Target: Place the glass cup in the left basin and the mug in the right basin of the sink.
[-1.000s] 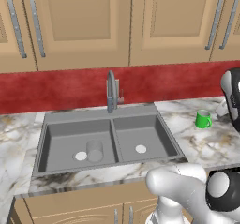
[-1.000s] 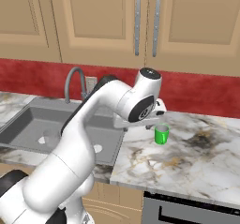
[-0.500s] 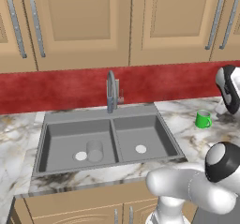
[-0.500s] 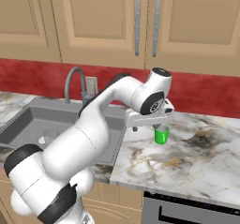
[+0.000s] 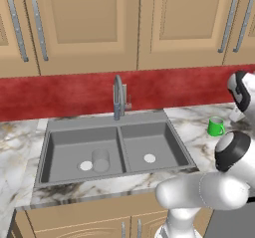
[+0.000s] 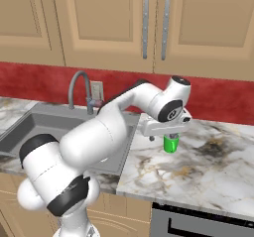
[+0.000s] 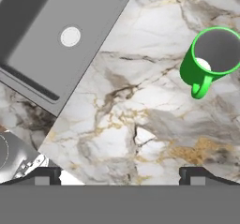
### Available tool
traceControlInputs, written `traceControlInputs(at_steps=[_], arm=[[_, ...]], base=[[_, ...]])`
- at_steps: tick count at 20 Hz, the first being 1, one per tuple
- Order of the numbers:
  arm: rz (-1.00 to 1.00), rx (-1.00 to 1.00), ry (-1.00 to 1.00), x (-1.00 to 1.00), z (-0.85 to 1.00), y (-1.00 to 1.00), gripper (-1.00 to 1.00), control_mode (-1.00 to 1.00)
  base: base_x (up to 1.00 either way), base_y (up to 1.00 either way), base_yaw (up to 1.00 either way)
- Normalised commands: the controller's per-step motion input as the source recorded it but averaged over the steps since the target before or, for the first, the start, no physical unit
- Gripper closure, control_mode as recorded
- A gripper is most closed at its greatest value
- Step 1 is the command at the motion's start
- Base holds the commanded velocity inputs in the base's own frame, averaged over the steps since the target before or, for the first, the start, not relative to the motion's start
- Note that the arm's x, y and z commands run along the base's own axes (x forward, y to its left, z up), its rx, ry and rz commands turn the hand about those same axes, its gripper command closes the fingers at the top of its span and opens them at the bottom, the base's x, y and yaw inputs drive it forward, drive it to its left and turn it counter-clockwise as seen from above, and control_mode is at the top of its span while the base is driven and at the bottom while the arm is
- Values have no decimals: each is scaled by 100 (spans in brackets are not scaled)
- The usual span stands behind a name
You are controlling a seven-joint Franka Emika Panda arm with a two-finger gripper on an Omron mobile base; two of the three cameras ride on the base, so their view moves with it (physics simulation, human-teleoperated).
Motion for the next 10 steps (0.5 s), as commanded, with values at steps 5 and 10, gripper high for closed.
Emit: traceControlInputs(at_steps=[5,10], arm=[[0,0,-3,28,-29,-1,-100,-100],[-4,0,-4,23,-28,-10,-100,-100]], base=[[0,0,0],[0,0,0]])
